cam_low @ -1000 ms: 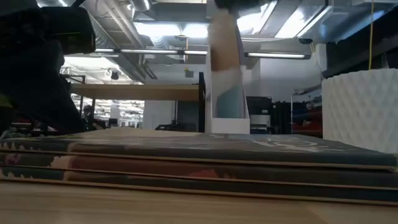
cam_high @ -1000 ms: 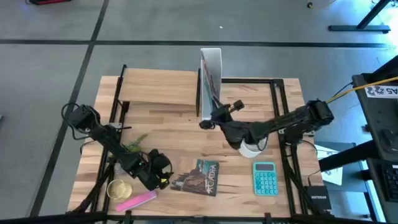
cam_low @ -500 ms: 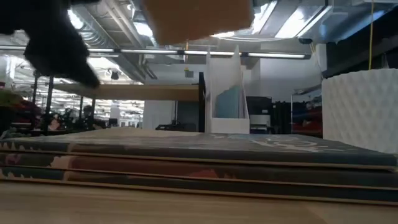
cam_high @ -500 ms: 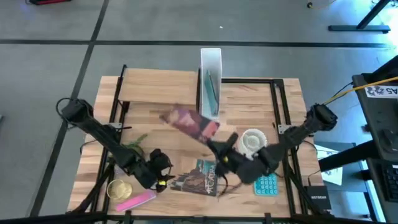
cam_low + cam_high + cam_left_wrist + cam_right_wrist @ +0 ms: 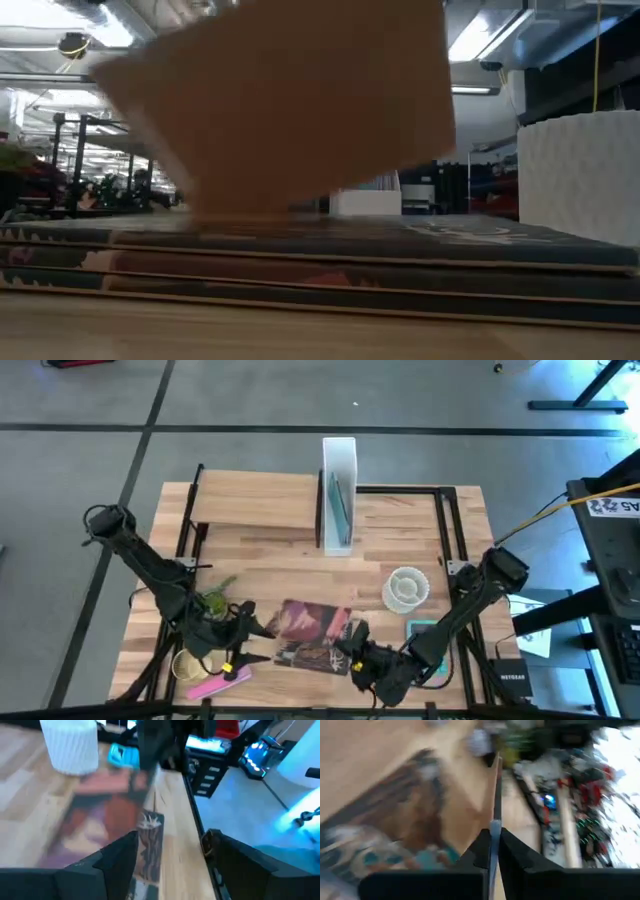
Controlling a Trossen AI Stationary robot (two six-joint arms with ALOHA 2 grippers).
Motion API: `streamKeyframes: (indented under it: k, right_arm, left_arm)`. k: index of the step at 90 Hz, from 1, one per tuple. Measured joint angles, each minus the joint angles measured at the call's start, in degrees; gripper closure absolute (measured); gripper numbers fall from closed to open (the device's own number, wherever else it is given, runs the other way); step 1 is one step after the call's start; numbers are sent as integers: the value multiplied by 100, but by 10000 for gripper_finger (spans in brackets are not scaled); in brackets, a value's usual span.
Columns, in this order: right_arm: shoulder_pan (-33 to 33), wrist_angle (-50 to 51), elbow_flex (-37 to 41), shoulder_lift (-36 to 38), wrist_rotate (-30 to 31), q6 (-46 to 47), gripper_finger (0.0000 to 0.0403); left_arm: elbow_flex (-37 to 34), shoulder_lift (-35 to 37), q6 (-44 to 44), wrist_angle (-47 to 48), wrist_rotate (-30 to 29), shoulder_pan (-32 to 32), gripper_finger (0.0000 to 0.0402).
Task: Stock shelves
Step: Remove the purple book from the white bookshelf
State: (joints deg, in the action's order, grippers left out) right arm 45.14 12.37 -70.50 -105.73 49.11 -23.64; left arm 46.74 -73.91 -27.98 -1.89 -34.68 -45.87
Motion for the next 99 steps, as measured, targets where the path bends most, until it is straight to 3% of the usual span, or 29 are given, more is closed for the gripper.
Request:
streamKeyframes:
  k: [37,69,99]
  right_arm:
    - [238,127,-9,-387,-1369,829,392]
    - [85,141,-9,-765,-1368,896,391]
    - [11,150,-9,-780,-1282,1786,391]
  left_arm:
    - [-33,-20,-181,312,-310,112,163]
    - [-37,-125,-606,756,-452,118,163]
    - [-37,-582,-922,818,-475,114,163]
